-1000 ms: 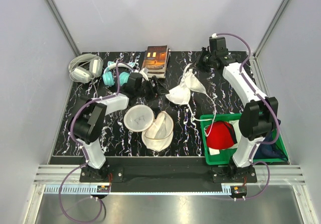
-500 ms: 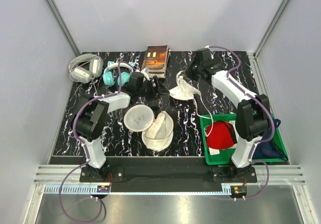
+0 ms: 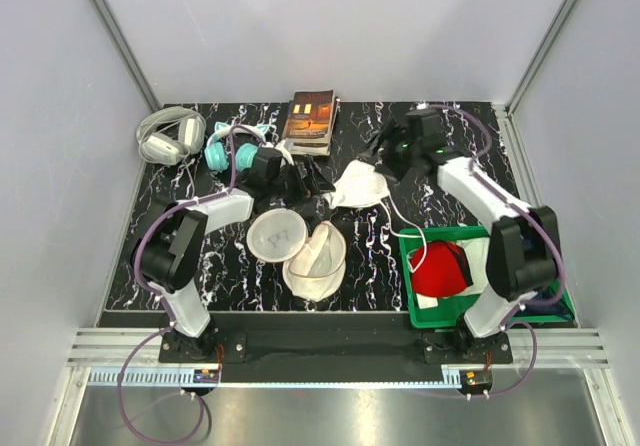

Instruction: Place the bra in the laundry bag and zip it closed

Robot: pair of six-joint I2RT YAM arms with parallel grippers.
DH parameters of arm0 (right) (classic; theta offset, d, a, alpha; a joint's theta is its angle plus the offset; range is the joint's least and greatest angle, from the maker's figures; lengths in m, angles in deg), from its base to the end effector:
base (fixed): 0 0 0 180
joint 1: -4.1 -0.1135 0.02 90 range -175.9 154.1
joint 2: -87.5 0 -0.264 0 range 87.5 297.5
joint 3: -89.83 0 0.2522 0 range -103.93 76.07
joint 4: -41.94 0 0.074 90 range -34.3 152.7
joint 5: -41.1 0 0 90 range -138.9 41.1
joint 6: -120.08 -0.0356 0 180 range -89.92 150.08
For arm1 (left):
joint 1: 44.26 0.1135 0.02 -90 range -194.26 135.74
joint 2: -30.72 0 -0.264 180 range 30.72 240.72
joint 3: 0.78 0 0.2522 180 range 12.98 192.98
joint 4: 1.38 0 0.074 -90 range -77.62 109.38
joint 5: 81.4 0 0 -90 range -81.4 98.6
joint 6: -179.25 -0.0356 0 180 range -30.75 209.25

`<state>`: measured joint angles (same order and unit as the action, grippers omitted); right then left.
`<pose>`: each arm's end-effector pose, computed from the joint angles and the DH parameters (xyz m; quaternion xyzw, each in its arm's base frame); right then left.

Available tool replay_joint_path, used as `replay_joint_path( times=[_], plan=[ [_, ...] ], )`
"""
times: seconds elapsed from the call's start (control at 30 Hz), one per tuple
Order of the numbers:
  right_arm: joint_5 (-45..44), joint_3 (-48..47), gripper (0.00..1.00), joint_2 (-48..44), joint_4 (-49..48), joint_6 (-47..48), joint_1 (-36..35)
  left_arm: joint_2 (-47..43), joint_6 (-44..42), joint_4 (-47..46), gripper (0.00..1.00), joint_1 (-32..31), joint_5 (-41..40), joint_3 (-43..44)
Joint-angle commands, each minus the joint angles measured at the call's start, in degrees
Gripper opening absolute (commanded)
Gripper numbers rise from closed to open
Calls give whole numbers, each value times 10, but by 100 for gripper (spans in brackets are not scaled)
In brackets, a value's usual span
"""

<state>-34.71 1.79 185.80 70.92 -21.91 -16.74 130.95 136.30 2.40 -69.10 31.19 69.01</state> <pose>0.3617 0.1470 0.2612 0.1897 0.8779 0.3423 0.2760 0.3325 -0.1690 0.1854 -0.0770 0.8681 -0.4094 0.2697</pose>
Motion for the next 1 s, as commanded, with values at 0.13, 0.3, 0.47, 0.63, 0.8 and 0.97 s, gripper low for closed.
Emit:
replay_joint_path(
  times=[0.13,0.3,0.47,0.63,0.8,0.97],
  plan=[
    [116,-47,83,-9,46,164,88,2,-2,7,99,-12,17,42],
    [119,-64,81,28,65,242,88,13,-25,46,99,-12,17,72],
    [113,-52,75,46,69,287,89,35,-99,115,96,-12,4,125],
    [131,-33,65,61,69,279,89,77,-158,161,88,-12,-4,187],
    [140,-9,49,64,65,269,89,123,-164,163,68,-11,15,222],
    [149,4,43,64,66,263,89,137,-166,159,54,-12,14,229]
  ],
)
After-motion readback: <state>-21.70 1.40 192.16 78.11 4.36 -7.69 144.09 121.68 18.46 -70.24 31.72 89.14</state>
